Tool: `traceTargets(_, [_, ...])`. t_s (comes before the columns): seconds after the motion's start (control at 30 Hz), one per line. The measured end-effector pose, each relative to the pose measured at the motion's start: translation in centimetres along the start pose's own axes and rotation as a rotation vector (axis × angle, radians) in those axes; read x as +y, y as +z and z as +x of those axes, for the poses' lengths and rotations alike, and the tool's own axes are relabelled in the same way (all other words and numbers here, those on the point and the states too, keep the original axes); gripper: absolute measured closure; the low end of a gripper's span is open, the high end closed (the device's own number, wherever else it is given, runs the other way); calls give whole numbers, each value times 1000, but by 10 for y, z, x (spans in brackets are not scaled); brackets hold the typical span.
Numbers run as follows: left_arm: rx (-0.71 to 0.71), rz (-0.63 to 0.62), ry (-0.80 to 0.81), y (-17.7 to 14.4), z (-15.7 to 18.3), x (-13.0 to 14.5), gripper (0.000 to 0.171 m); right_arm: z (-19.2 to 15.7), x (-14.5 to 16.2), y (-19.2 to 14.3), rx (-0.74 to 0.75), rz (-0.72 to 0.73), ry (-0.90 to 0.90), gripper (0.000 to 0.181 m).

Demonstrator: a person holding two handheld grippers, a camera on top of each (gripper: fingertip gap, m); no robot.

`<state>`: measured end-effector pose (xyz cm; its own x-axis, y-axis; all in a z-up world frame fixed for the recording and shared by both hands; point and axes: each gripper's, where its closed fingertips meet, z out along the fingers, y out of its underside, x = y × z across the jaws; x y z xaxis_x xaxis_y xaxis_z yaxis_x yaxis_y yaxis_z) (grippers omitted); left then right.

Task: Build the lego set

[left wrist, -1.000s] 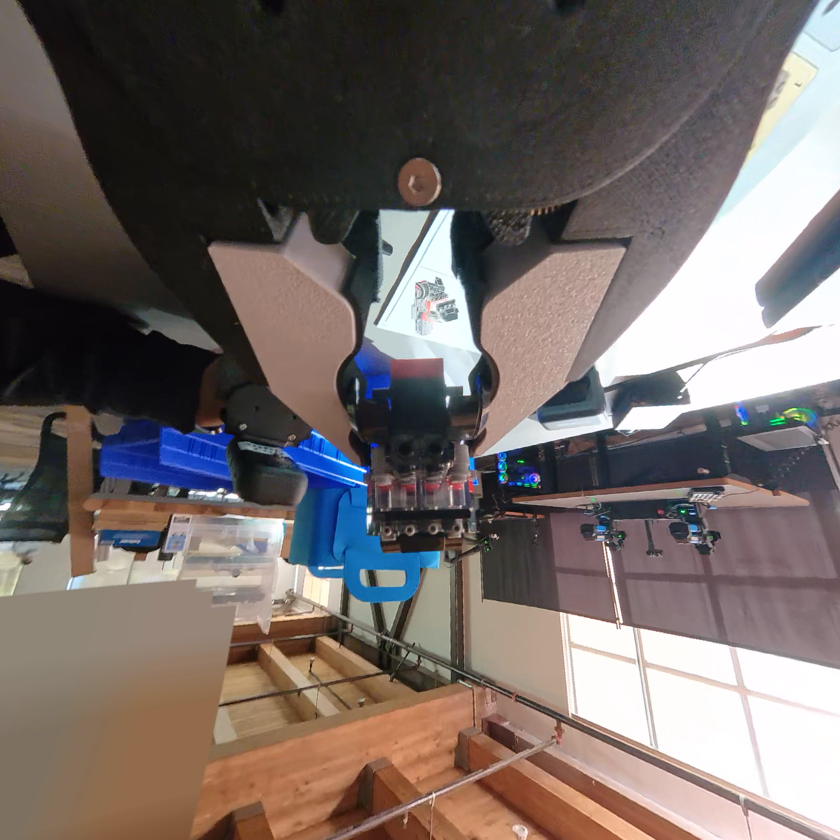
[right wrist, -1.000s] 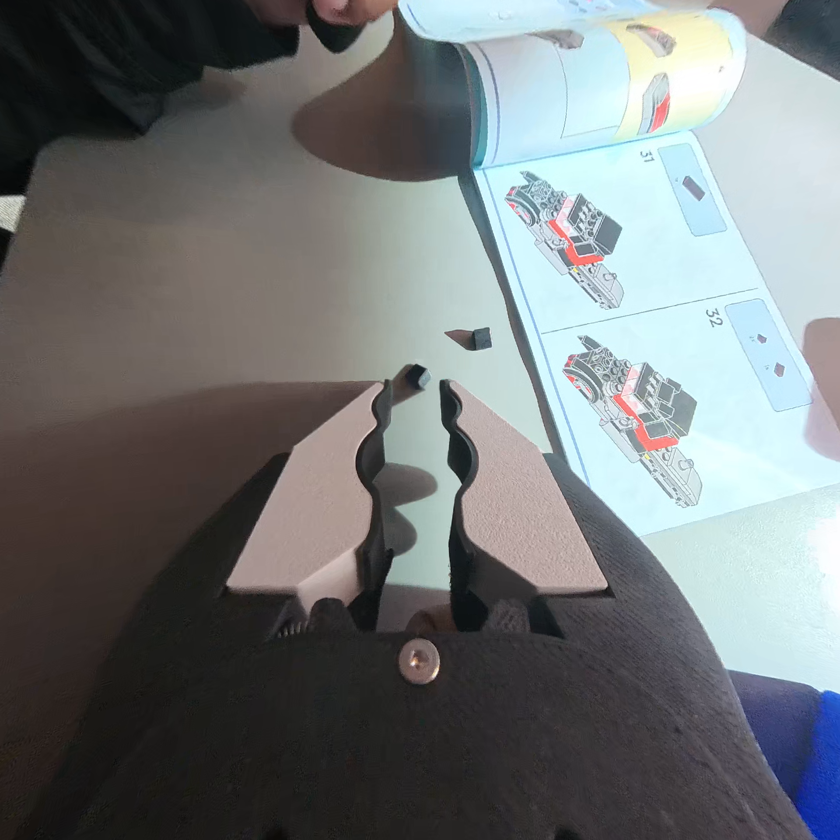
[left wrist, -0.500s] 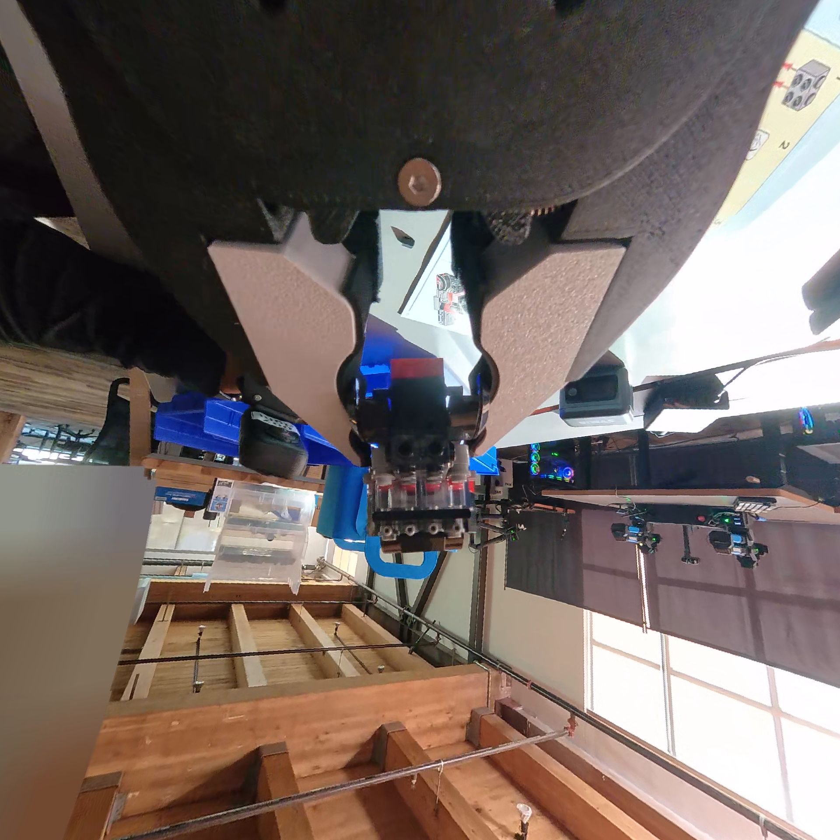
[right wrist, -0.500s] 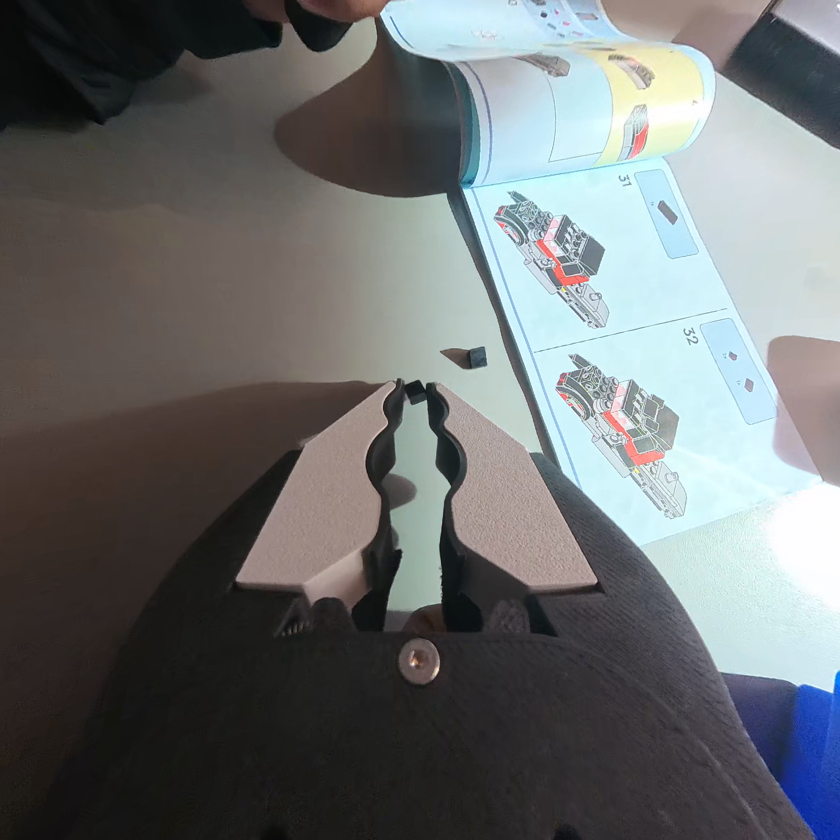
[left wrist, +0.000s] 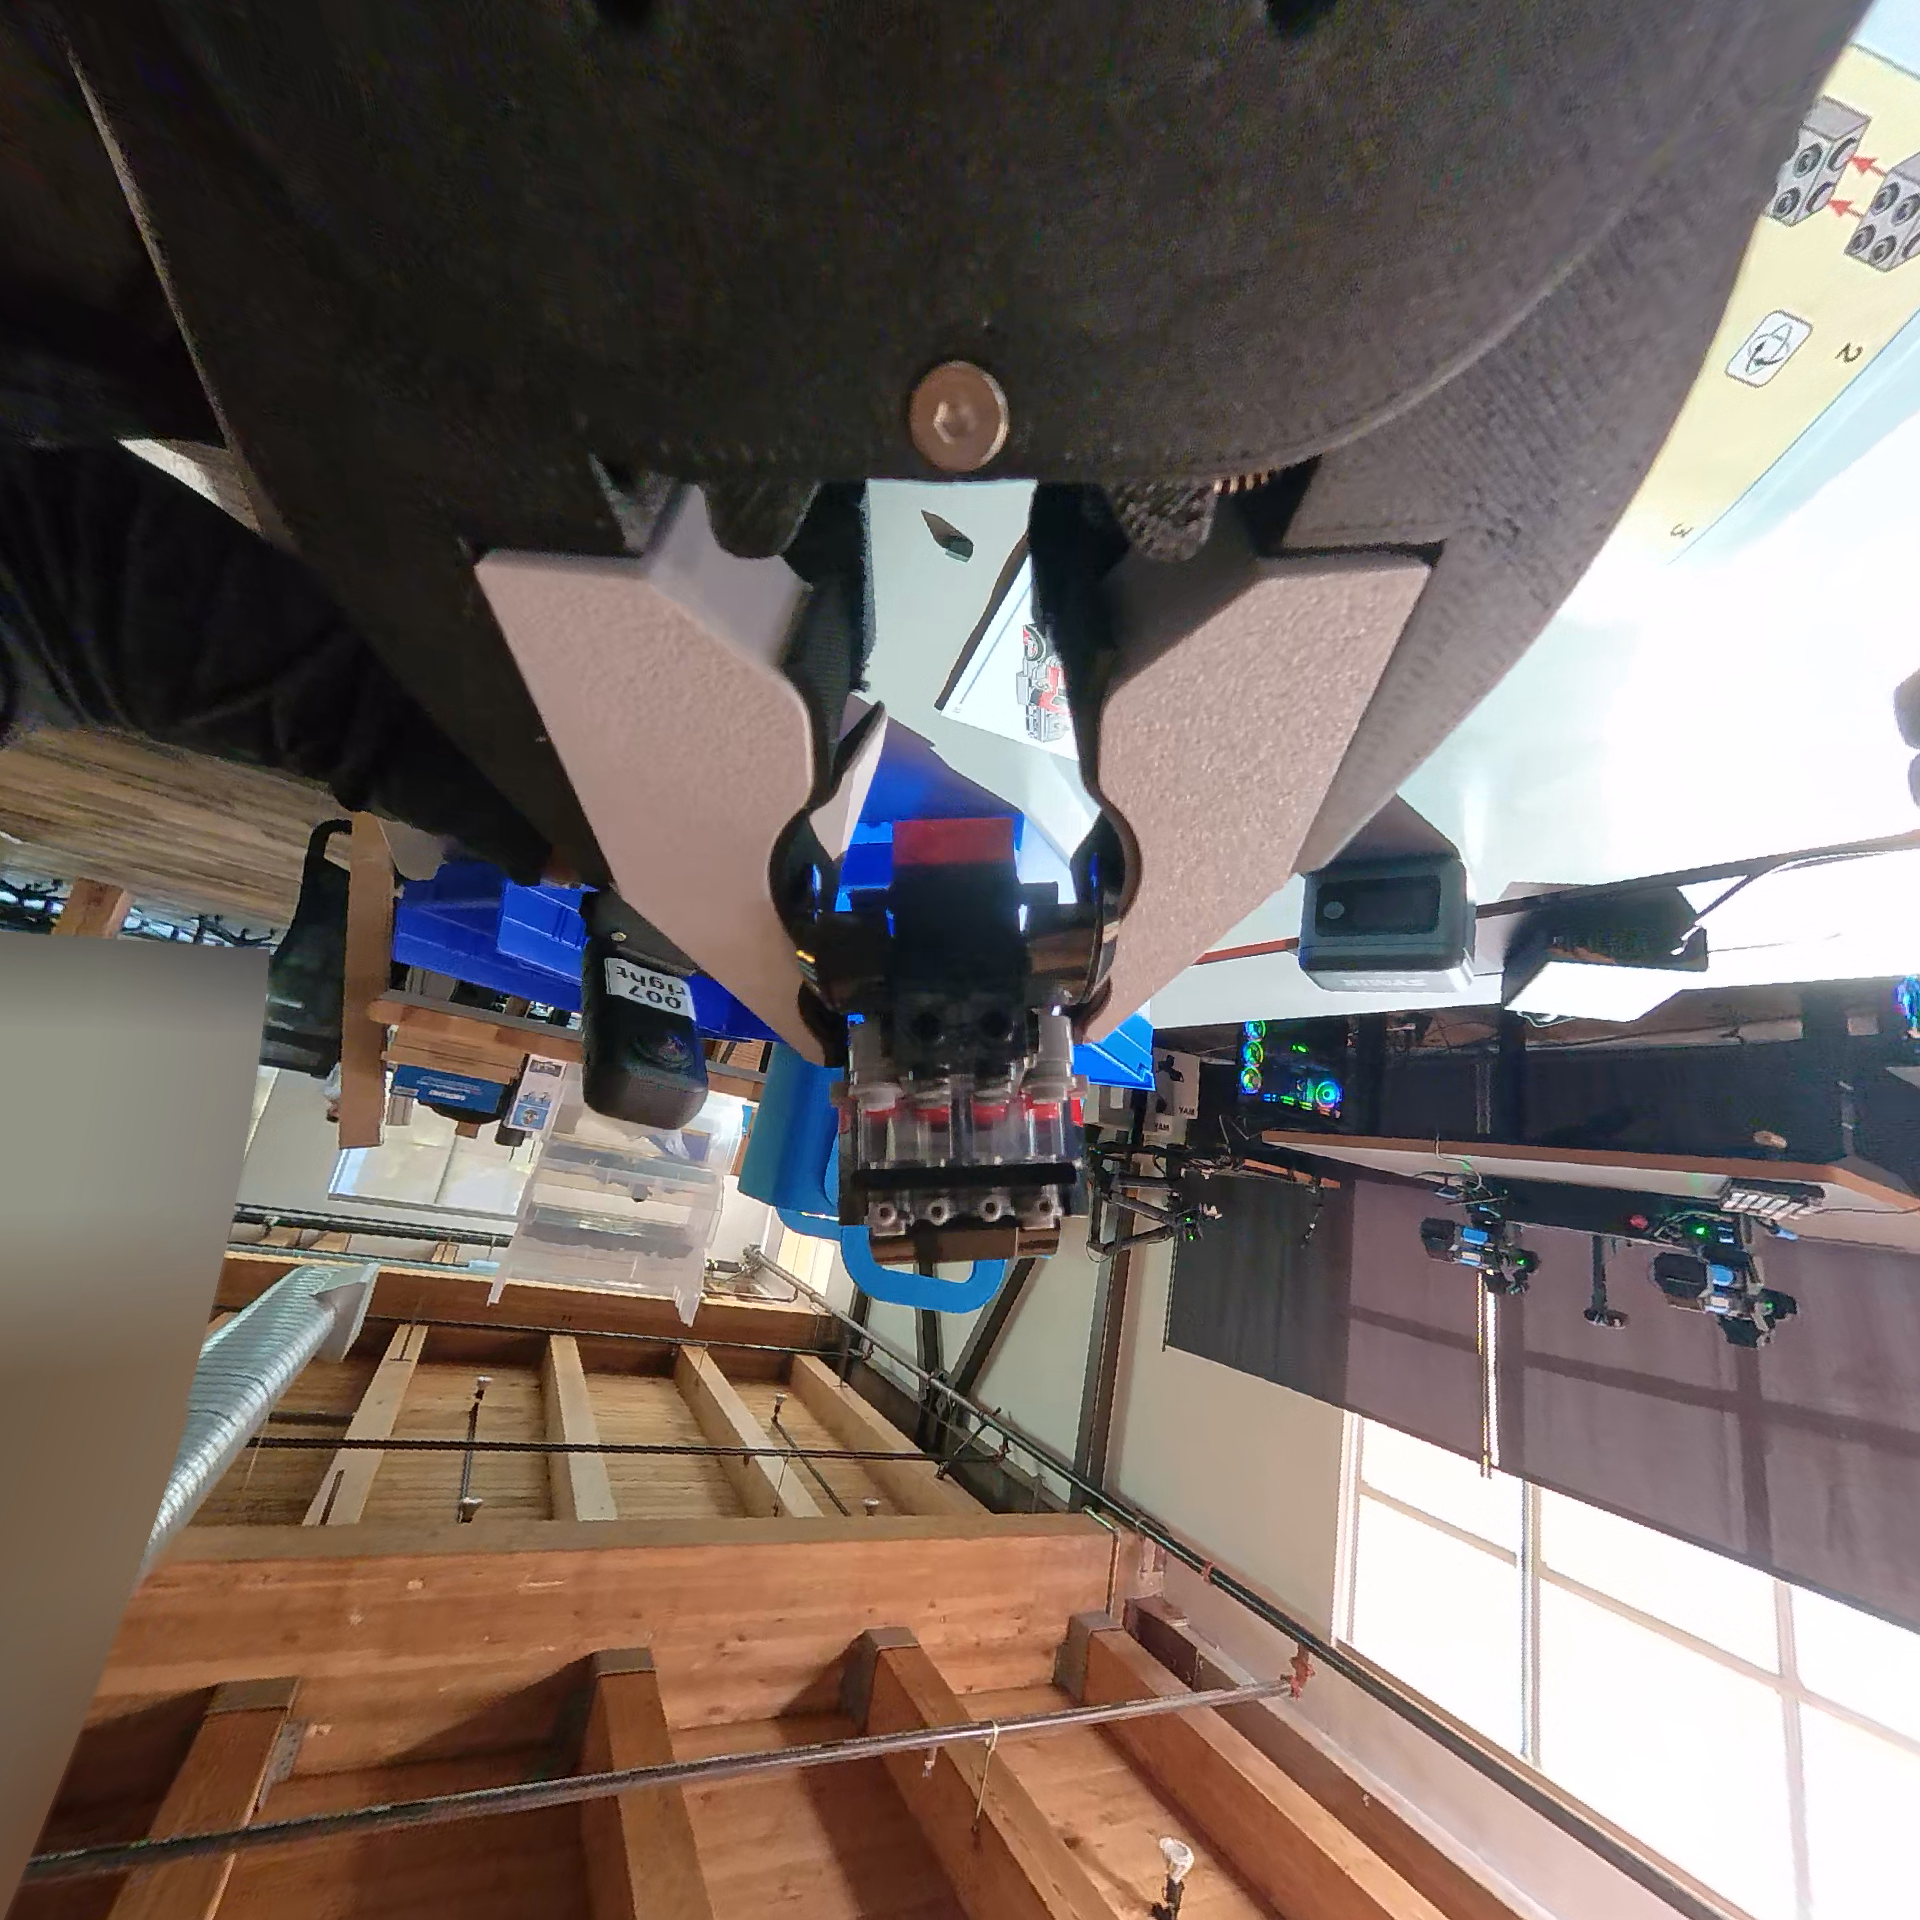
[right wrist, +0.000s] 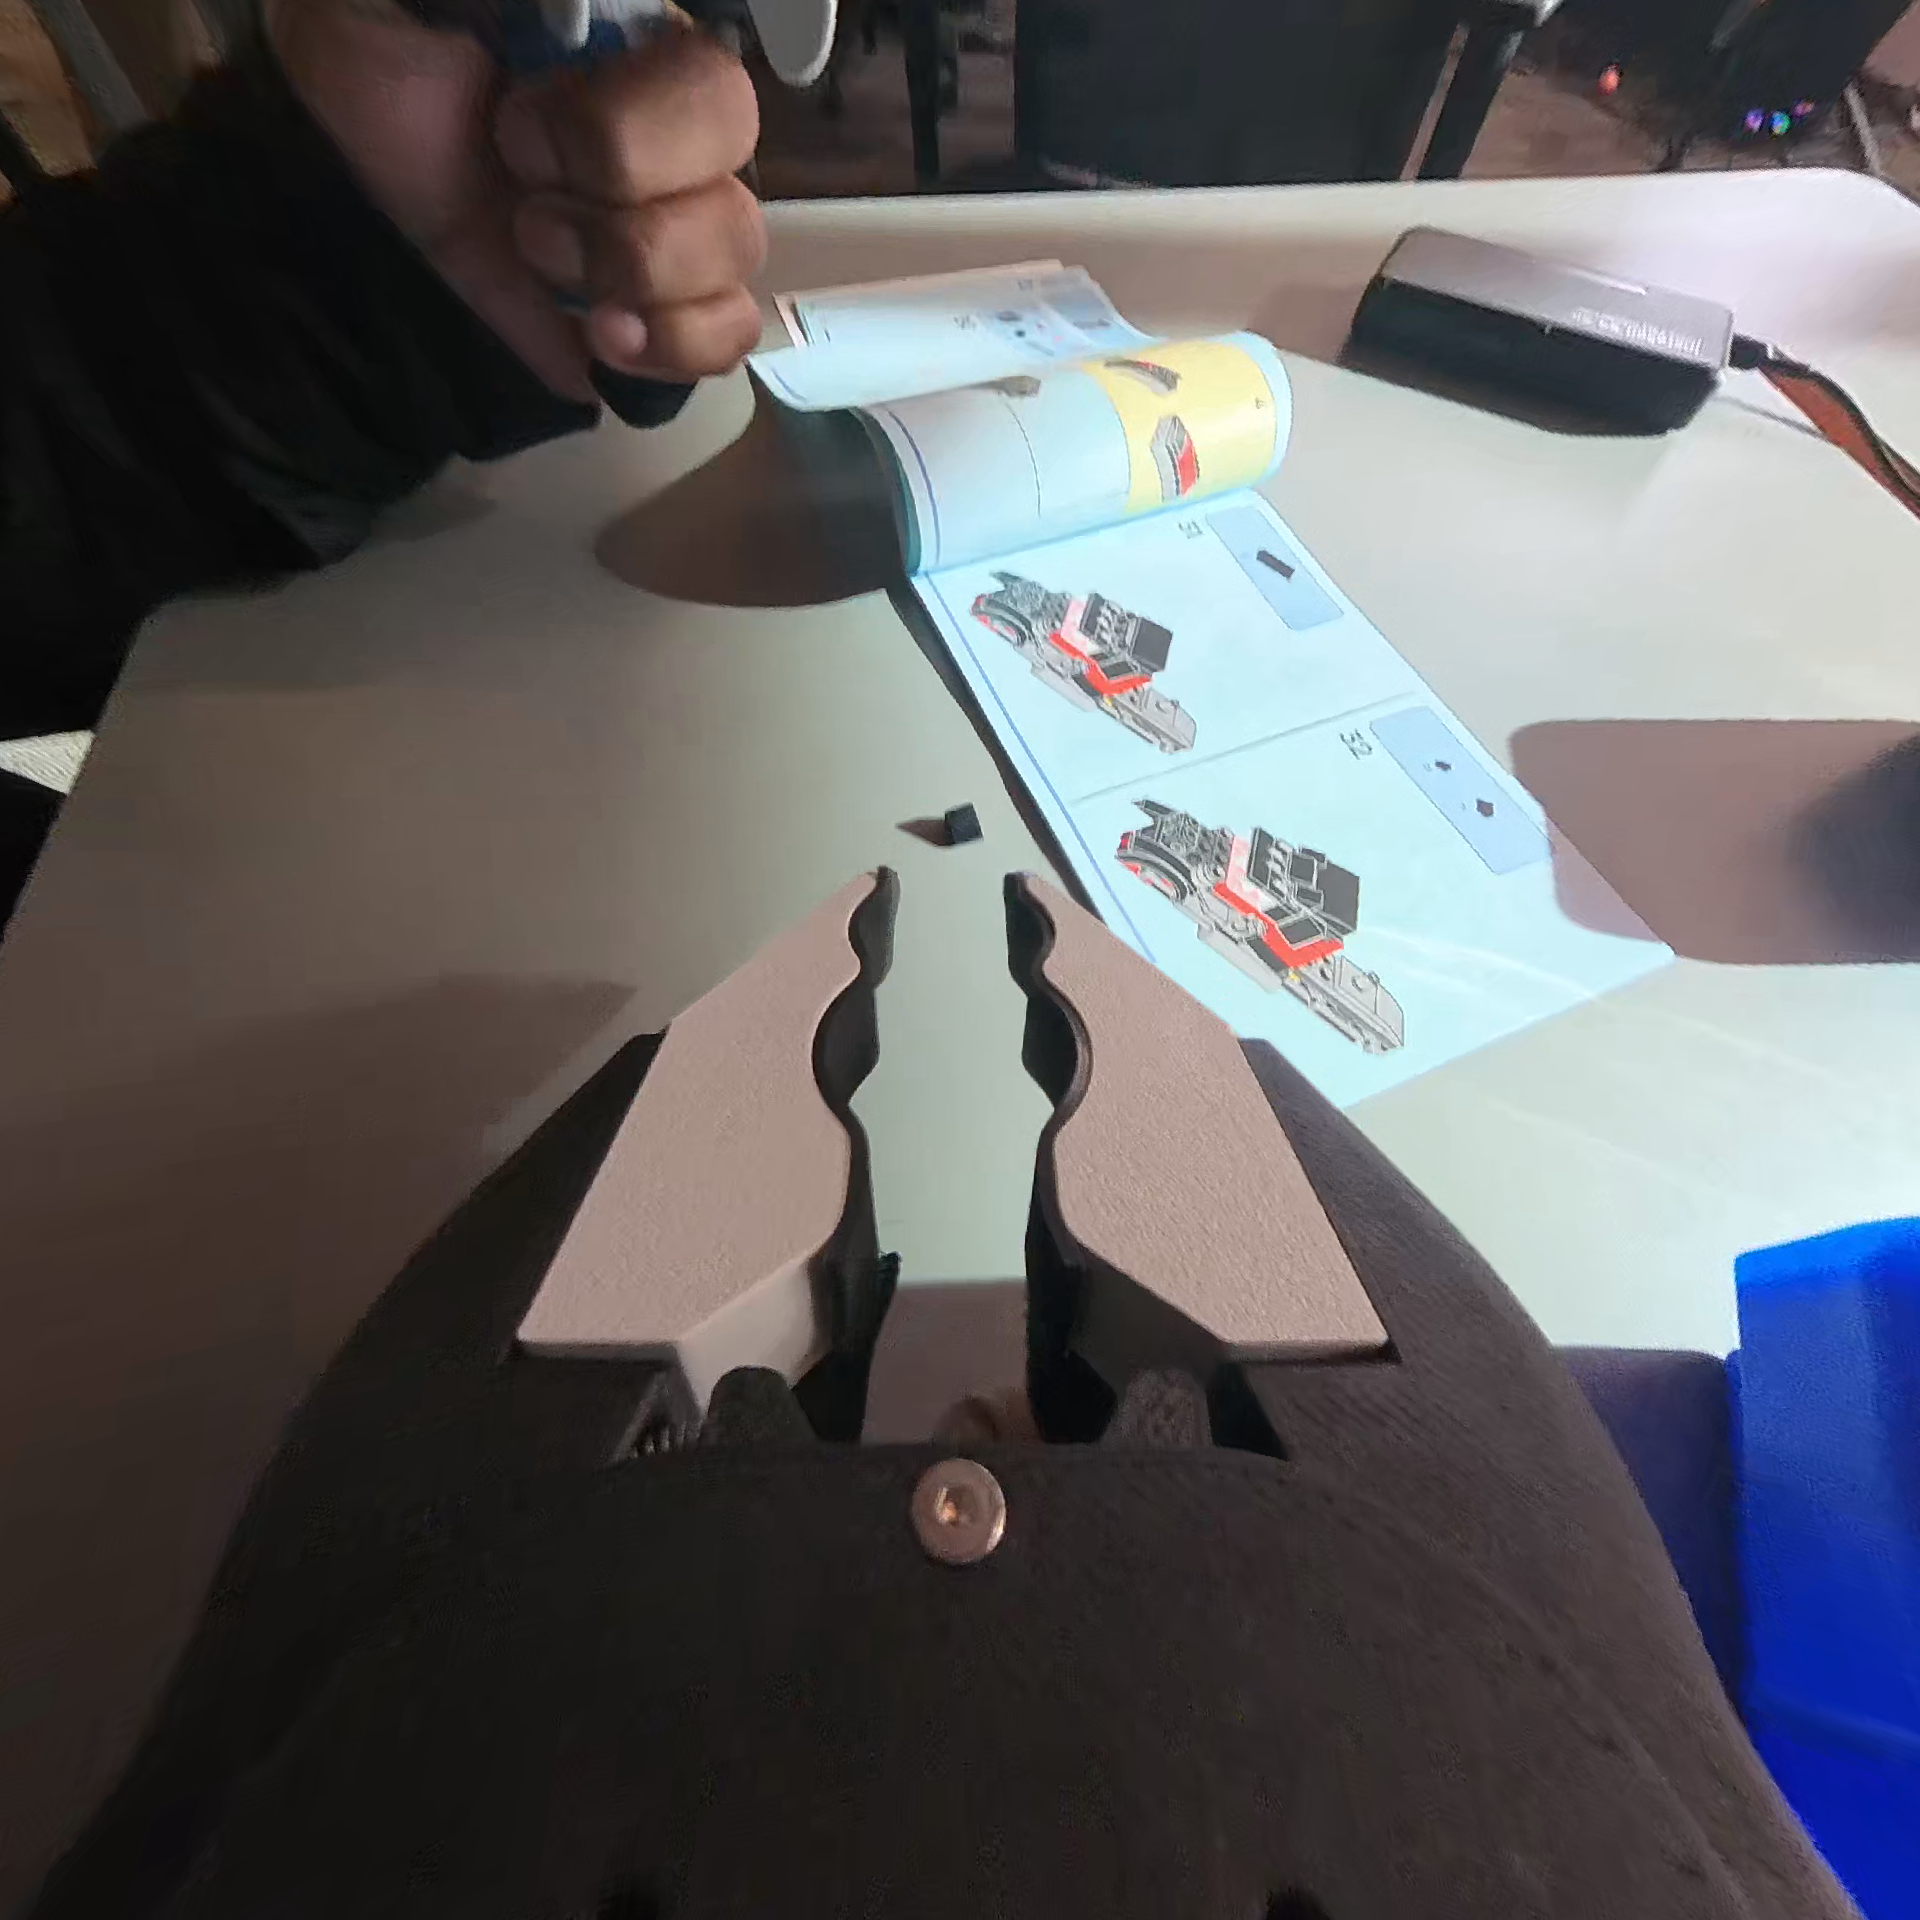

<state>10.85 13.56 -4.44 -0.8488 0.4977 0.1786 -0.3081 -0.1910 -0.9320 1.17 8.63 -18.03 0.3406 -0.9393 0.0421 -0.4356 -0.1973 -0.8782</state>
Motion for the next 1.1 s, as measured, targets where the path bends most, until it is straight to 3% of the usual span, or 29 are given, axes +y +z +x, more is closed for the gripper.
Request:
traceTargets(0.23, [0, -10, -8, 1, 0, 2, 128, -12, 24, 5, -30, -158, -72, 162])
traceTargets(0.53, [0, -19, -8, 1, 0, 4, 128, -20, 38, 12, -23, -278, -30, 147])
traceTargets(1.1, [16, -39, -18, 4, 3, 9, 128, 2, 39, 5, 121, -257, 46, 155])
